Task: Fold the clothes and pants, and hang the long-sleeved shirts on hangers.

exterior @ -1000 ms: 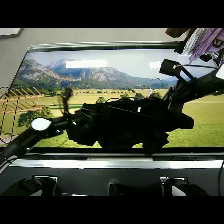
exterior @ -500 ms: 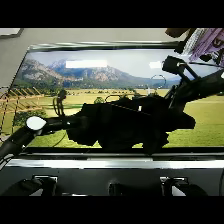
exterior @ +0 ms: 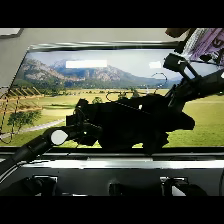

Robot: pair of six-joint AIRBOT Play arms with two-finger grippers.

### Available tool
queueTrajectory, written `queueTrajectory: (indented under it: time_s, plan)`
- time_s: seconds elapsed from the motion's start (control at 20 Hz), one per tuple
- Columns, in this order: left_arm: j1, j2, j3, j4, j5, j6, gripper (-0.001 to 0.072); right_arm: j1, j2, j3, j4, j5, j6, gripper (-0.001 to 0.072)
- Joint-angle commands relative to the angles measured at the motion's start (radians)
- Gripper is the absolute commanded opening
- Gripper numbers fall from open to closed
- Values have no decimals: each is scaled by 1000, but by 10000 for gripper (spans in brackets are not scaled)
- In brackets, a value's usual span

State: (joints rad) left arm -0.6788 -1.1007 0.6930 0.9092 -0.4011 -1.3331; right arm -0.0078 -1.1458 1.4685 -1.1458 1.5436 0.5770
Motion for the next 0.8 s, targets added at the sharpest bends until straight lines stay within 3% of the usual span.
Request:
queueTrajectory:
  time_s: [0.0,0.1,0.15,0.25,0.3,0.45,0.75]
  plan:
    - [-63,-52,0,50,129,-39,616,0,1,0,0,-5,27,33]
    - [-69,-89,0,49,187,-40,609,0,1,0,0,-5,39,33]
    - [-69,-106,0,48,203,-40,533,0,1,0,0,-5,41,33]
    - [-69,-128,0,49,228,-40,97,0,1,0,1,-5,42,34]
    - [-69,-130,0,48,249,-40,21,0,1,0,1,-5,42,34]
    - [-49,-130,32,42,268,-40,19,0,1,0,9,4,75,33]
    - [117,-134,195,33,134,-40,17,0,45,0,39,33,121,32]
